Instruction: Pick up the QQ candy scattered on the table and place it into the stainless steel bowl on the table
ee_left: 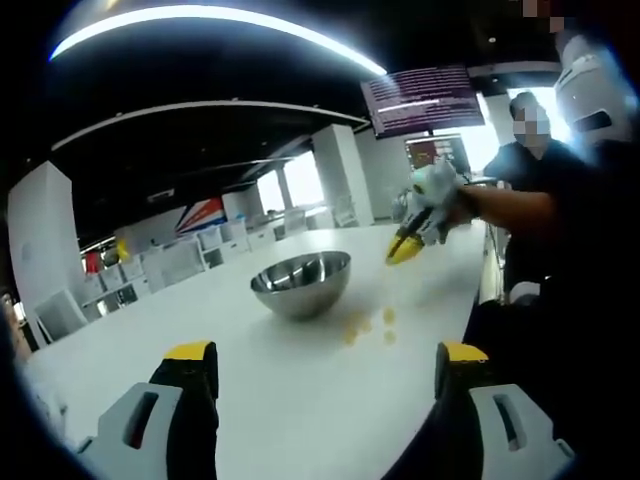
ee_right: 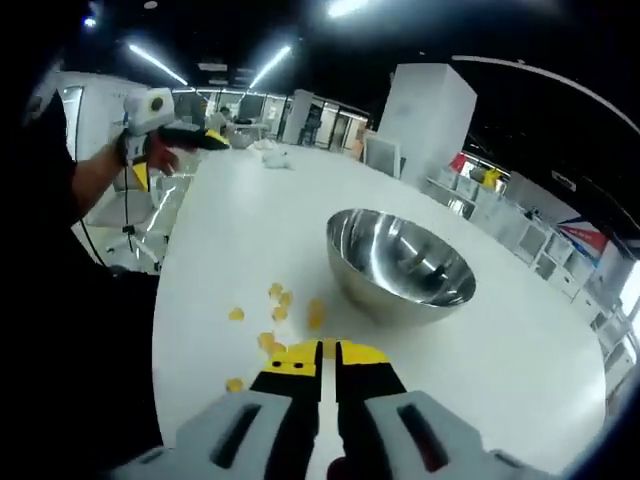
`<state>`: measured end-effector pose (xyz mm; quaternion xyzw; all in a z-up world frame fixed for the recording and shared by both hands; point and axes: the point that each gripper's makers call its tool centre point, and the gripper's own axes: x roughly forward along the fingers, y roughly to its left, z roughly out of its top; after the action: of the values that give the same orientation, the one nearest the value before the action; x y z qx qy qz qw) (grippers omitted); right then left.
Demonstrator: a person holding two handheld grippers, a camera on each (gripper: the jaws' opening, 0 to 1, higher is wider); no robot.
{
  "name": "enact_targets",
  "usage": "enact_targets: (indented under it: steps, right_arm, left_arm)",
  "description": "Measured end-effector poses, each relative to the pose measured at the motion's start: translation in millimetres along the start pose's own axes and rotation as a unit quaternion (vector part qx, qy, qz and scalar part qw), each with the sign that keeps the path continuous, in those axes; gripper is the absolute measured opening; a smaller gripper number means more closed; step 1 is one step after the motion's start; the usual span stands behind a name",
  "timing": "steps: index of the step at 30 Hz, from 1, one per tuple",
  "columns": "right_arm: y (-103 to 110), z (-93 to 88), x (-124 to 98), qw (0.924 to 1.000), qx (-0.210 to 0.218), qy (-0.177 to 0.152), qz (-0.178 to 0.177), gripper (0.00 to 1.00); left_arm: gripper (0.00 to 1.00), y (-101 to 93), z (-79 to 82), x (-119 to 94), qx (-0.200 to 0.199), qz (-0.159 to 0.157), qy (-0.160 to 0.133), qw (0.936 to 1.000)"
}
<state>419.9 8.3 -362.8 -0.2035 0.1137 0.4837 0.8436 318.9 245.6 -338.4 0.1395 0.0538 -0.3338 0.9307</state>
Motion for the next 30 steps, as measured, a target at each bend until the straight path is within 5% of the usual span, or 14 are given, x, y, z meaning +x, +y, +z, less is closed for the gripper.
enact_targets:
  steps: [7,13,22,30]
  right_arm:
    - [-3,14.8,-59,0.9956,0.038,-0.077,-0.038,0.07]
    - [1,14.8,-83,0.9917,0.048,-0.109,-0.049,0.07]
    - [-4,21.9,-89,0.9892,0.050,-0.124,-0.059,0.07]
    - [-20,39.3,-65,0.9925,0.030,-0.107,-0.051,0.07]
  left_arm:
    - [0.90,-2.6,4.8,3,-0.001,-0.005,-0.007,1.0000]
    - [0.90,-1.4,9.8,5,-0.007,-0.003,-0.019,0.9998]
    - [0.90,-4.0,11.1,3,-0.008,-0.006,-0.019,0.9998]
    - [0.89,-2.2,11.9,2,-0.007,-0.005,-0.018,0.9998]
